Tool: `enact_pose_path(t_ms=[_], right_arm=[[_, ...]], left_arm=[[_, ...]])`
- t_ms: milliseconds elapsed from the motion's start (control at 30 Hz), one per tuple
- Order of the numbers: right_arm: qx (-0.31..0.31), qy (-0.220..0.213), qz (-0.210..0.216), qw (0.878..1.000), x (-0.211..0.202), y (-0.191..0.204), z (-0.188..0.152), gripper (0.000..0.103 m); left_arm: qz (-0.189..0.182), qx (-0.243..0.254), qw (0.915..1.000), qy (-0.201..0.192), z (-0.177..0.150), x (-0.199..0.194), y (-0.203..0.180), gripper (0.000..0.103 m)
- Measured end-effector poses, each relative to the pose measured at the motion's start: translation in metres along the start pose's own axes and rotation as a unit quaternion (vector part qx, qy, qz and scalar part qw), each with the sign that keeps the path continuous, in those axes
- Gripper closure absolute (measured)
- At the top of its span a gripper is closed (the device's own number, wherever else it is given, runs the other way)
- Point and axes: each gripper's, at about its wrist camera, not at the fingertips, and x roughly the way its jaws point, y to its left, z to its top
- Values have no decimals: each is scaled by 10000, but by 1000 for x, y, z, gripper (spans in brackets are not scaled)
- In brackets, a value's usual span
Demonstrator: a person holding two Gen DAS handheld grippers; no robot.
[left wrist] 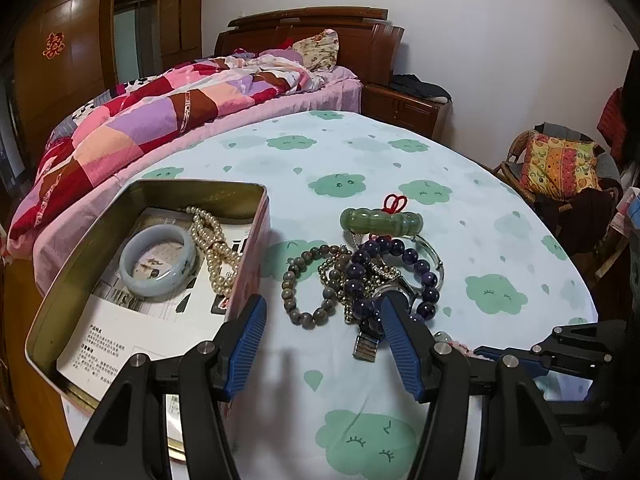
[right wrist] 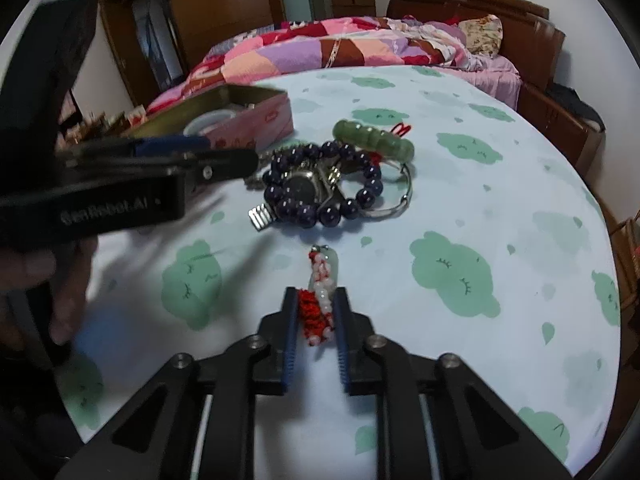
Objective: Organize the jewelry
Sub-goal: 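Move the right gripper to the red-tasseled pendant and grasp it, then grasp the purple bead bracelet with the left gripper and lift it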
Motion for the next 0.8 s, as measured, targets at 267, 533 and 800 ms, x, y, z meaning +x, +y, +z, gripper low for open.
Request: enact_pose_path(t_ms=[267, 533, 800], right_arm=[[91, -143, -5, 9999, -4, -5, 0, 88], [185, -207, 19, 9996, -5, -10, 0, 88], [207, -228, 59, 9995, -5, -12, -2, 88]], left_arm=[[-132, 99, 9999, -1, 7, 8, -4, 43], [-146, 160, 9996, 168, 13, 28, -8, 61], [-256, 169, 9990, 324, 19, 41, -11, 70]])
